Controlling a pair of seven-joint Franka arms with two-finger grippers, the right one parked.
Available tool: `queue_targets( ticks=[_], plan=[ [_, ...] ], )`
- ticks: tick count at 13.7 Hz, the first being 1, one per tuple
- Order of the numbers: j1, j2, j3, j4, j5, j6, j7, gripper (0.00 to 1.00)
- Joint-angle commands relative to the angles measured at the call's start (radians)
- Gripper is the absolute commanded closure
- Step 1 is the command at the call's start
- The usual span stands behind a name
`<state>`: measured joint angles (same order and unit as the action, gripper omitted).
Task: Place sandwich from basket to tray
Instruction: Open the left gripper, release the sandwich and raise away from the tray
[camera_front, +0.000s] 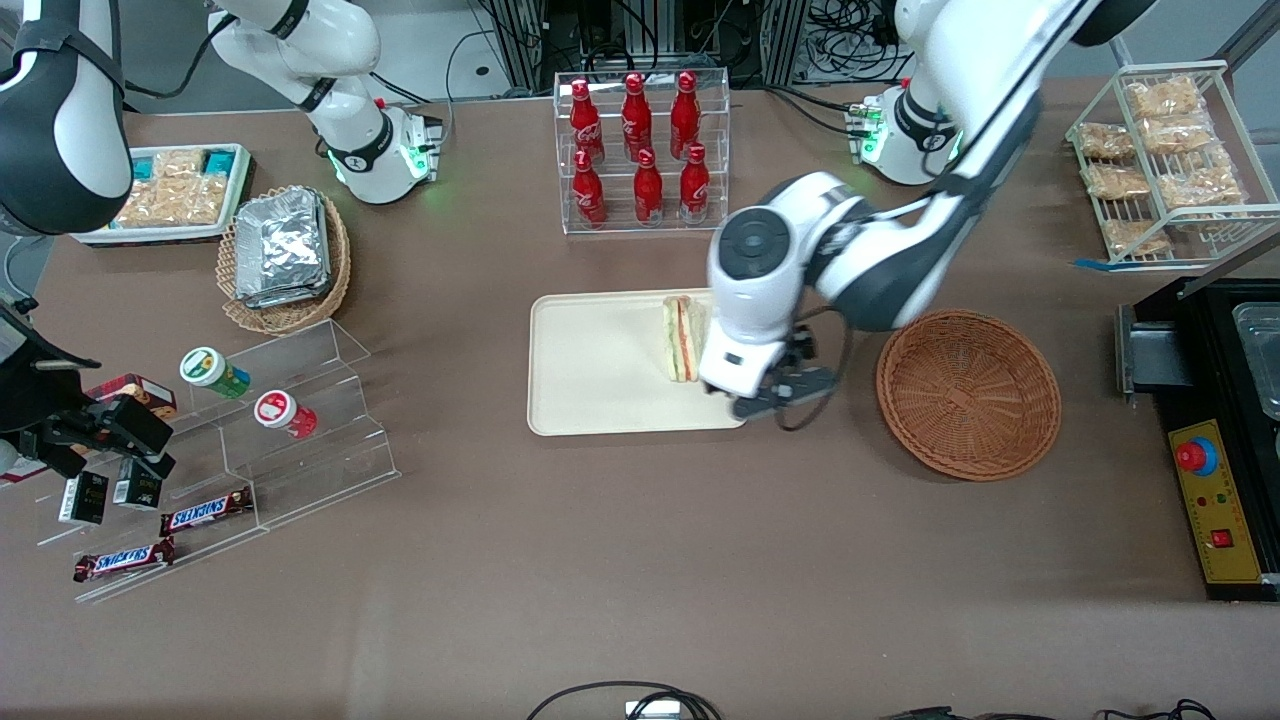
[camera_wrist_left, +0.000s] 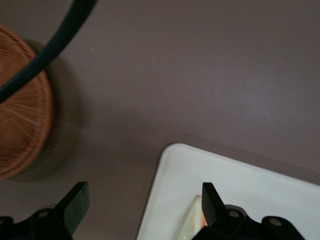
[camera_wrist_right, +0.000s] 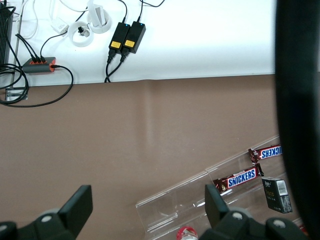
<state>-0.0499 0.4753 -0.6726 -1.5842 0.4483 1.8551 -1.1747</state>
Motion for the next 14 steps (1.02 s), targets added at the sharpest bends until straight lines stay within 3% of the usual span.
queue_targets(
  ticks=[1,3,5,9,14],
  plan=[
    [0.048,-0.050,-0.007,0.023,0.003,-0.082,-0.014,0.01],
    [0.079,-0.069,-0.008,0.023,0.003,-0.106,-0.006,0.01],
    [0.108,-0.116,0.002,0.020,-0.052,-0.111,0.076,0.01],
    [0.099,-0.315,0.232,-0.045,-0.275,-0.131,0.414,0.01],
    [0.102,-0.463,0.428,-0.045,-0.404,-0.292,0.826,0.01]
  ],
)
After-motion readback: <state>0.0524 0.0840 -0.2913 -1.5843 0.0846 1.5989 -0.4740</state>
